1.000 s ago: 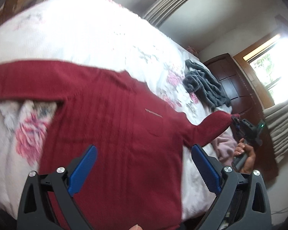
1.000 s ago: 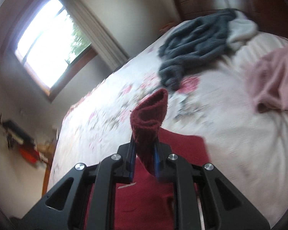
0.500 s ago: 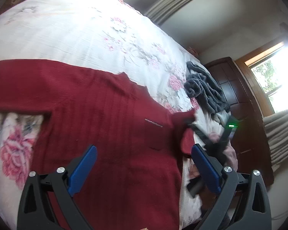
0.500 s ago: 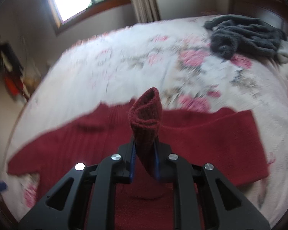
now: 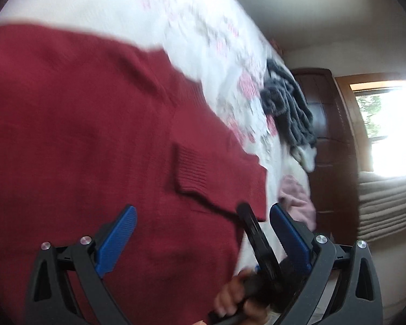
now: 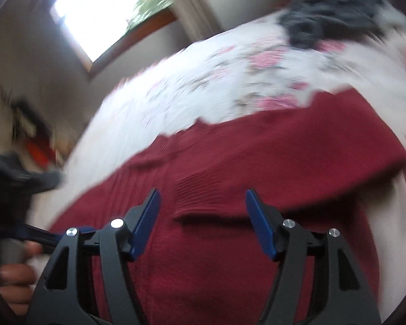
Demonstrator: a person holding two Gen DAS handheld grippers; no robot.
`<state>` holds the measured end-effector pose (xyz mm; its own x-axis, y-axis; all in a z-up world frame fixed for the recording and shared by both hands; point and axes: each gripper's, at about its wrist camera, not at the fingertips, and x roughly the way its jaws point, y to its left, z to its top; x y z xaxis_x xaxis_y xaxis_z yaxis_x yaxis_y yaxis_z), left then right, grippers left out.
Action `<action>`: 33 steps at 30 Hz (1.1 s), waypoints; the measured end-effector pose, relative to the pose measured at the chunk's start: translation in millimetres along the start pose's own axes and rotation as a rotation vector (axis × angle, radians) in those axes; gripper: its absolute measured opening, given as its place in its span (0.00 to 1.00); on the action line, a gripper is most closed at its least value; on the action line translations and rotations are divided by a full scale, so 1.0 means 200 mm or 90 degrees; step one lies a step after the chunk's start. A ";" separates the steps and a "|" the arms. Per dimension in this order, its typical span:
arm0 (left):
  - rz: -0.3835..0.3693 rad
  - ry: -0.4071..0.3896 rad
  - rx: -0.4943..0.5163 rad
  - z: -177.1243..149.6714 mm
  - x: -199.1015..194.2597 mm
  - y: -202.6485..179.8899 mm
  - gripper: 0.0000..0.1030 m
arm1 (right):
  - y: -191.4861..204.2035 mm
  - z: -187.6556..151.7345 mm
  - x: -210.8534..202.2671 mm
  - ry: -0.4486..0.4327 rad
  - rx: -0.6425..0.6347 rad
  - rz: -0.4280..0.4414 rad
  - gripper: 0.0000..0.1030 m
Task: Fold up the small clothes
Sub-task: 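Carry the sleeve across the sweater with the right tool while the left tool grasps the cuff, then lay the held sleeve across the sweater body with the left tool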
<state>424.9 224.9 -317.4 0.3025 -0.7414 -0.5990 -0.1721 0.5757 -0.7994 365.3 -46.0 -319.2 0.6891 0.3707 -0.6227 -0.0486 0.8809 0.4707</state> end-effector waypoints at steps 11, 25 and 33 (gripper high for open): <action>0.046 0.095 -0.027 0.21 0.54 0.02 0.94 | -0.13 -0.04 -0.06 -0.022 0.030 0.037 0.65; 0.162 0.098 0.102 0.26 0.53 -0.16 0.10 | -0.13 -0.08 0.08 0.086 0.036 -0.036 0.75; 0.123 0.054 0.123 0.27 0.39 -0.21 0.06 | -0.13 -0.09 0.07 0.087 0.039 -0.040 0.77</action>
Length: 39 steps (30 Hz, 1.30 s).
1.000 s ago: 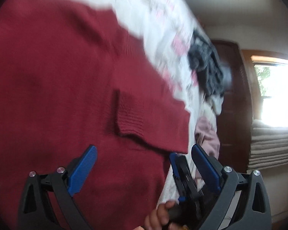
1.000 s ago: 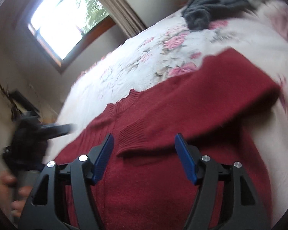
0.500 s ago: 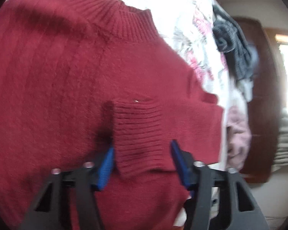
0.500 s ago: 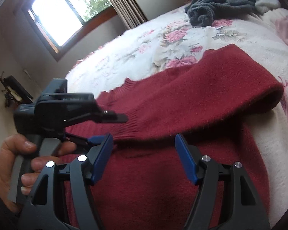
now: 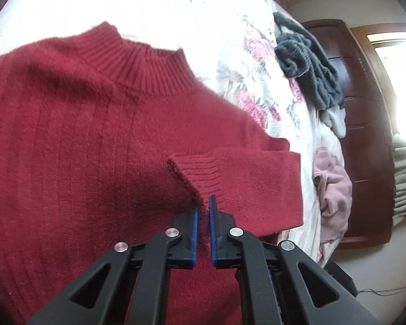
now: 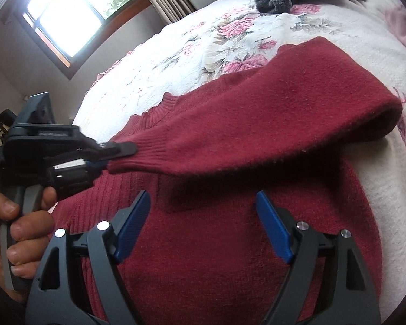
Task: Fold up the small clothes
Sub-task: 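Lay the held sleeve across the sweater body with the left tool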
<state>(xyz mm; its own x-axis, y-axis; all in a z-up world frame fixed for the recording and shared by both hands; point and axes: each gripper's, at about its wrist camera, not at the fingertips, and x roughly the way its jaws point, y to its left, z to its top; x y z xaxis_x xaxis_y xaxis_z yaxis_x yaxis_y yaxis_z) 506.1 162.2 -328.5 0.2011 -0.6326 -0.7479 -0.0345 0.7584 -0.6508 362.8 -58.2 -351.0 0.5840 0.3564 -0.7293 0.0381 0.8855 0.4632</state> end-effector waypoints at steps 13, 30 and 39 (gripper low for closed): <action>0.033 -0.109 -0.007 0.05 -0.48 0.11 0.06 | 0.04 0.01 0.03 0.006 -0.020 -0.004 0.77; 0.113 -0.146 -0.118 -0.03 -0.69 0.62 0.06 | 0.08 -0.01 0.04 0.008 -0.037 -0.001 0.77; 0.148 -0.112 -0.128 -0.06 -0.55 0.82 0.08 | 0.11 -0.03 0.06 0.011 -0.042 0.003 0.77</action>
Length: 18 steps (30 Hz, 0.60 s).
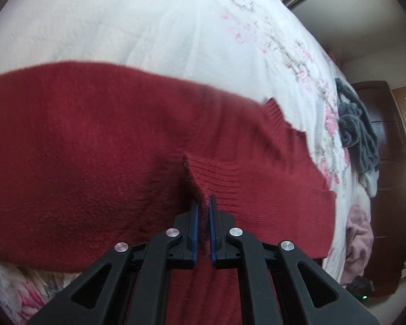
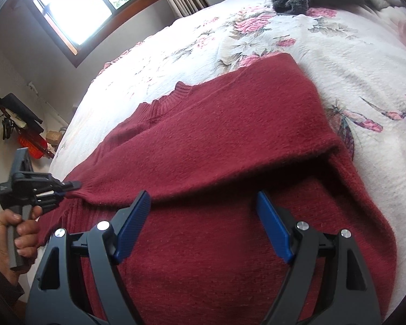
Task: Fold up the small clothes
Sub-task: 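Lay the held sleeve across the sweater body with the left tool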
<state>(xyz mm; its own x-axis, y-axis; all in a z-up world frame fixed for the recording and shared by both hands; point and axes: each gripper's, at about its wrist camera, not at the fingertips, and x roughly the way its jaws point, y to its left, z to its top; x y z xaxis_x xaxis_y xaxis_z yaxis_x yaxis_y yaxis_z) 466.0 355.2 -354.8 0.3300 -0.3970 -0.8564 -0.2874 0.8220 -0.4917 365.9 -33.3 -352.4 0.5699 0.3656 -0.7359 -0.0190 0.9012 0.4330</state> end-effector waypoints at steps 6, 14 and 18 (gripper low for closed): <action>0.016 -0.067 -0.039 0.00 -0.17 0.06 0.16 | 0.02 0.00 0.01 0.001 -0.008 0.005 0.78; 0.014 -0.017 -0.037 -0.09 -0.11 -0.01 0.26 | 0.02 0.00 0.01 -0.001 -0.006 0.010 0.78; 0.013 0.009 -0.065 -0.12 -0.05 0.05 0.30 | 0.01 0.00 0.01 0.004 0.005 0.017 0.78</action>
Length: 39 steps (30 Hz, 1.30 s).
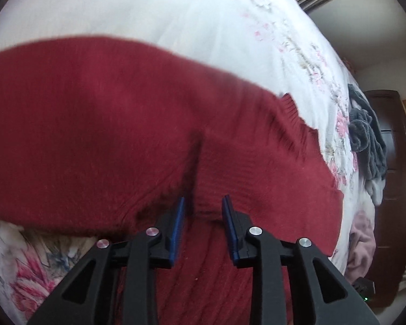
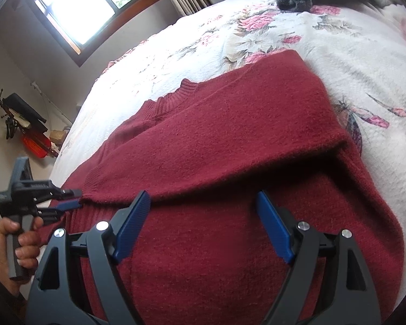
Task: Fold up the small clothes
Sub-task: 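Lay the held sleeve across the sweater body with the left tool, then open the left tool to release the cuff on the sweater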
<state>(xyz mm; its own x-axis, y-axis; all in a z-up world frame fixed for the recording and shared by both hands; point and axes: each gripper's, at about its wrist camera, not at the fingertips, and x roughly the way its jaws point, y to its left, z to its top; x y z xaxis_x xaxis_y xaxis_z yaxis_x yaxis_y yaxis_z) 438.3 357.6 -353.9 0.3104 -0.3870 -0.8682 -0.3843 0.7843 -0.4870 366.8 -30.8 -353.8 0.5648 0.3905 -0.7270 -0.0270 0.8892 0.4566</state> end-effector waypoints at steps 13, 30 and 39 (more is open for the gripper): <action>0.007 -0.063 0.046 0.11 -0.04 -0.09 0.05 | 0.00 0.00 0.00 0.001 0.000 -0.001 0.79; -0.002 -0.068 0.085 0.05 0.00 -0.12 0.51 | 0.04 -0.03 0.00 -0.004 -0.013 0.005 0.79; -0.020 -0.123 -0.019 0.02 -0.51 0.27 0.73 | 0.15 -0.15 -0.14 0.026 -0.034 0.006 0.80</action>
<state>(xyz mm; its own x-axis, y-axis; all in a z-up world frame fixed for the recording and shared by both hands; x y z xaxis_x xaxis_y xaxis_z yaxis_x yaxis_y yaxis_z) 389.3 441.8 -291.9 0.4828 -0.3080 -0.8198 -0.3962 0.7580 -0.5182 326.0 -8.3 -336.0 0.5301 0.4071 -0.7438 -0.0769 0.8967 0.4359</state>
